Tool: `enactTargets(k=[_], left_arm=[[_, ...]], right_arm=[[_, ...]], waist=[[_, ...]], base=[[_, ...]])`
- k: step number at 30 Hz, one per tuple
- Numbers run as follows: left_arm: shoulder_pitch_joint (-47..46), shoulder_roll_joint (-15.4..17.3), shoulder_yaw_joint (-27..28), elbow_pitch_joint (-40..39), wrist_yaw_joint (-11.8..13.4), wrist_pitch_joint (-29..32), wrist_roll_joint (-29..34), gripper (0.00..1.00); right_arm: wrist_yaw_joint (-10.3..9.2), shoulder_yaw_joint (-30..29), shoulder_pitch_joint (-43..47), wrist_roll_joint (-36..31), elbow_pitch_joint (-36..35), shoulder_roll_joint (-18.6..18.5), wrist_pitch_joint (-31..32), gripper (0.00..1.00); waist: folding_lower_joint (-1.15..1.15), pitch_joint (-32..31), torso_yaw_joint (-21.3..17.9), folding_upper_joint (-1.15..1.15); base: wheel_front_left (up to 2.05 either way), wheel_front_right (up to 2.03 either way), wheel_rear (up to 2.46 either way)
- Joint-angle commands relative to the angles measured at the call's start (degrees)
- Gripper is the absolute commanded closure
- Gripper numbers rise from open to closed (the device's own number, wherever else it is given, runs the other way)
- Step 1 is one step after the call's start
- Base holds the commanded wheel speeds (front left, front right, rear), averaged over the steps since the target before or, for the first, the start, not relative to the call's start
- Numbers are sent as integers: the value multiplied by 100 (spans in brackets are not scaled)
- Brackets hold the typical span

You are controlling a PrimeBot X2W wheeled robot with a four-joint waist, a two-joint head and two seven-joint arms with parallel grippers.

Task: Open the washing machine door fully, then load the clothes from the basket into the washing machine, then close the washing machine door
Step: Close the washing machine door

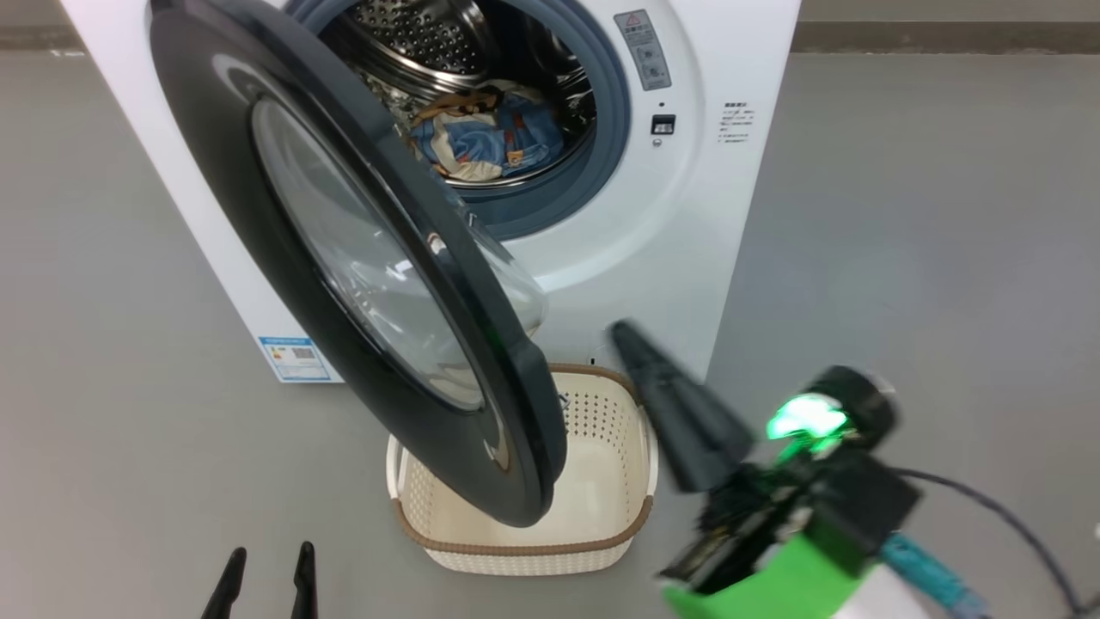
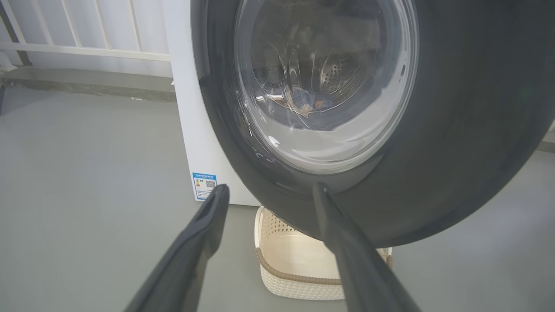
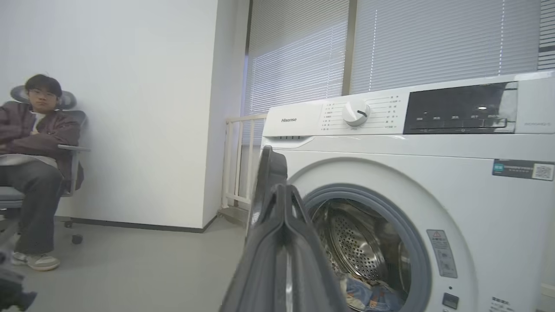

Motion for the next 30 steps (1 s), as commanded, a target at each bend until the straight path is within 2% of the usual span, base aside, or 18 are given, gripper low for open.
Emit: enactTargets(k=[1, 7, 13, 30], left_arm=[[-224, 75, 156, -113, -14, -38, 7, 0], [-352, 67, 75, -135, -14, -38, -23, 0], [-481, 58, -47, -181, -14, -38, -46, 0], [-668, 13, -152, -200, -14, -38, -131, 0]], right_arm=[[9, 340, -235, 201, -91, 68, -26, 100], [9, 1335, -386, 542, 588, 104, -26, 100], [9, 1822, -434, 801, 1303, 116, -26, 100], [9, 1259, -711, 932, 1698, 118, -26, 100]], waist=[[0, 23, 54, 0], [0, 107, 252, 0], [0, 277, 466, 0], [0, 670, 568, 0]], base=[[0, 0, 0], [0, 0, 0], [0, 0, 0], [0, 0, 0]])
